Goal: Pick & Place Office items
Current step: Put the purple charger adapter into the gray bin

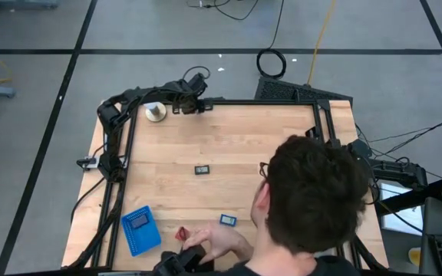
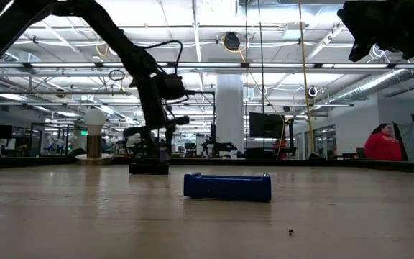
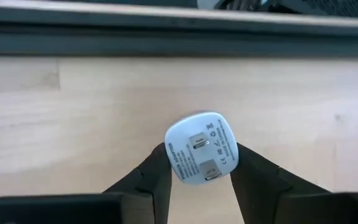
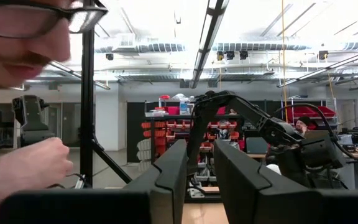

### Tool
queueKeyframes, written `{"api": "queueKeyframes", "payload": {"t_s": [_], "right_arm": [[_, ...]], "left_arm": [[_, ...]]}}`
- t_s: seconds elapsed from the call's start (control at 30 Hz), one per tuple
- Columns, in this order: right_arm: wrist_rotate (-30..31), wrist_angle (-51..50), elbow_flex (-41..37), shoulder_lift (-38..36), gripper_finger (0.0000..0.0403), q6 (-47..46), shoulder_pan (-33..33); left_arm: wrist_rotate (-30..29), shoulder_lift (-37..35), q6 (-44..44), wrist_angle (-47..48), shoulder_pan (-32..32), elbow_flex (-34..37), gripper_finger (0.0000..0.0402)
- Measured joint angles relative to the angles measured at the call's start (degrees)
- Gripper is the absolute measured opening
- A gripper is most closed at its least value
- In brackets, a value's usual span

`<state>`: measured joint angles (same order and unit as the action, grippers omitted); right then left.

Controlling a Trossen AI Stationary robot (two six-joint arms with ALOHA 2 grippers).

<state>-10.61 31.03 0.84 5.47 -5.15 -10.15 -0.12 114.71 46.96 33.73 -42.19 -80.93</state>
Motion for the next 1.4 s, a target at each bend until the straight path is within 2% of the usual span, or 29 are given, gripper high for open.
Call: {"api": "queueKeyframes", "payload": {"t_s": [0.1, 0.3, 0.57, 0.8, 1.03, 1.17, 1.33, 1.4], "right_arm": [[0.0, 0.0, 0.0, 0.0, 0.0073, 0.0, 0.0], [0.0, 0.0, 0.0, 0.0, 0.0073, 0.0, 0.0], [0.0, 0.0, 0.0, 0.0, 0.0073, 0.0, 0.0], [0.0, 0.0, 0.0, 0.0, 0.0073, 0.0, 0.0], [0.0, 0.0, 0.0, 0.0, 0.0073, 0.0, 0.0], [0.0, 0.0, 0.0, 0.0, 0.0073, 0.0, 0.0], [0.0, 0.0, 0.0, 0.0, 0.0073, 0.0, 0.0], [0.0, 0.0, 0.0, 0.0, 0.0073, 0.0, 0.0]], "left_arm": [[0.6, -1.1, -1.7, 2.4, 0.9, 0.0, 0.0137], [-0.8, -5.4, -4.7, 4.3, 3.1, 2.7, 0.0164], [-1.6, -15.8, -2.7, 3.8, 7.1, 12.3, 0.0131], [-2.4, -25.3, -1.2, 3.8, 11.4, 17.7, 0.0155], [-2.4, -32.4, -2.5, 4.3, 16.4, 19.4, 0.0129], [-2.0, -34.9, -4.8, 4.2, 19.6, 19.4, 0.0129], [0.9, -36.8, -9.4, 4.0, 23.7, 19.4, 0.0156], [1.5, -37.2, -11.6, 3.3, 25.6, 19.4, 0.0155]]}}
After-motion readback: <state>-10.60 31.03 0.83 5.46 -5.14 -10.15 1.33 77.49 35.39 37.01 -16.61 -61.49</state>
